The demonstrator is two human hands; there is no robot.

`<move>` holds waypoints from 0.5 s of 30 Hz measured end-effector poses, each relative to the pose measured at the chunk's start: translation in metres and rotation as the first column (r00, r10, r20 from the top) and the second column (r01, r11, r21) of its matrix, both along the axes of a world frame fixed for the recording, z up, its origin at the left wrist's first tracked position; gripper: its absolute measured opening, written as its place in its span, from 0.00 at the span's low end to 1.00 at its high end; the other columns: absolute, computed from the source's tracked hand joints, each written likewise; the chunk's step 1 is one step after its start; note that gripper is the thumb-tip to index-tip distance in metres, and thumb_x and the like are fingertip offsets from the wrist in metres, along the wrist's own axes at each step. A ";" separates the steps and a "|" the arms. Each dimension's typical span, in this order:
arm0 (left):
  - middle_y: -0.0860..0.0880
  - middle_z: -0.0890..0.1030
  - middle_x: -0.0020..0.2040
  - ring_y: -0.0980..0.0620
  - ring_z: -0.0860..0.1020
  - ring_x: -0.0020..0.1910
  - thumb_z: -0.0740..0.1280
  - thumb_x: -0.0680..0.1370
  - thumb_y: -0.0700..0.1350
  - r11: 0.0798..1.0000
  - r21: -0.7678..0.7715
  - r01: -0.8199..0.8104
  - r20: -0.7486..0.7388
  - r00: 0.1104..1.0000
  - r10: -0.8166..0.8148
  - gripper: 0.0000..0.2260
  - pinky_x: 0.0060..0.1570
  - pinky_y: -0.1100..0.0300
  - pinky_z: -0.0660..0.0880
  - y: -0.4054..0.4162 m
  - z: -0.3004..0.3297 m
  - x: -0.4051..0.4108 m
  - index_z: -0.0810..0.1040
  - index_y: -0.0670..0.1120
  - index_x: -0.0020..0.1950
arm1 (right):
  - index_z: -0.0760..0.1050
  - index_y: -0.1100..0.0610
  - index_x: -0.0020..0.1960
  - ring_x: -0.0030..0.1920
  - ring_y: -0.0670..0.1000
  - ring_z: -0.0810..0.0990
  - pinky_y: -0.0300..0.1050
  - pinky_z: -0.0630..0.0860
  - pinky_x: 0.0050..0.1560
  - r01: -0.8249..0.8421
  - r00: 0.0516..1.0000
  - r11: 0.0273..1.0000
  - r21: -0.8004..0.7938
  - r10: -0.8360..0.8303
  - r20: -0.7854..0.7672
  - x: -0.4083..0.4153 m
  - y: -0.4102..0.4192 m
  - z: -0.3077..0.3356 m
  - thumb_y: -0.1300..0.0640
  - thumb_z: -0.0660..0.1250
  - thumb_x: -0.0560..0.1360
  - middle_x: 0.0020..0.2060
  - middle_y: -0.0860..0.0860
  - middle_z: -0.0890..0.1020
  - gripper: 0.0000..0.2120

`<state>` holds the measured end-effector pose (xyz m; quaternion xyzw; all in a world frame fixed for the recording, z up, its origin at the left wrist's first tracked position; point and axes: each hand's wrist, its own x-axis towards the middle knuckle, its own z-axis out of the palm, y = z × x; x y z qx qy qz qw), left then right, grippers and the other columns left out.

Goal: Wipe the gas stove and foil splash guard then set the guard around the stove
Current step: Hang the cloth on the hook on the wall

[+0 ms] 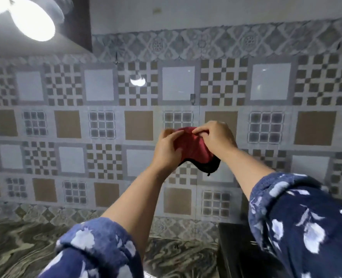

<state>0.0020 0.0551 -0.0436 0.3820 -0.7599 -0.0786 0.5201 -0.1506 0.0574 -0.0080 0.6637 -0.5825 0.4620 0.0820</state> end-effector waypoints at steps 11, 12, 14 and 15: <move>0.44 0.55 0.72 0.45 0.67 0.67 0.63 0.73 0.37 0.979 -0.109 -0.173 0.275 0.941 0.197 0.32 0.67 0.60 0.64 -0.112 0.083 -0.053 0.56 0.41 0.75 | 0.80 0.62 0.57 0.54 0.55 0.77 0.34 0.66 0.44 0.019 0.991 0.987 -0.159 0.003 0.133 -0.016 -0.113 0.070 0.62 0.63 0.77 0.50 0.55 0.79 0.12; 0.43 0.56 0.71 0.45 0.67 0.67 0.63 0.73 0.36 0.979 -0.104 -0.173 0.278 0.940 0.195 0.30 0.67 0.62 0.63 -0.117 0.080 -0.054 0.58 0.41 0.75 | 0.80 0.63 0.58 0.52 0.53 0.77 0.34 0.66 0.45 -0.015 0.988 0.985 -0.173 0.040 0.146 -0.015 -0.115 0.063 0.63 0.63 0.77 0.51 0.57 0.78 0.12; 0.43 0.61 0.69 0.45 0.67 0.67 0.62 0.74 0.36 0.981 -0.111 -0.158 0.236 0.955 0.181 0.27 0.65 0.64 0.62 -0.121 0.070 -0.053 0.62 0.41 0.73 | 0.78 0.60 0.62 0.51 0.51 0.75 0.32 0.67 0.49 -0.012 0.995 0.977 -0.212 0.032 0.091 -0.015 -0.118 0.048 0.65 0.63 0.77 0.54 0.58 0.78 0.14; 0.43 0.63 0.69 0.45 0.68 0.66 0.61 0.74 0.35 0.984 -0.105 -0.147 0.200 0.966 0.166 0.27 0.64 0.65 0.62 -0.121 0.065 -0.052 0.63 0.42 0.73 | 0.77 0.57 0.64 0.53 0.53 0.76 0.37 0.68 0.55 0.014 0.999 0.975 -0.221 -0.003 0.046 -0.015 -0.119 0.042 0.65 0.63 0.77 0.55 0.58 0.78 0.16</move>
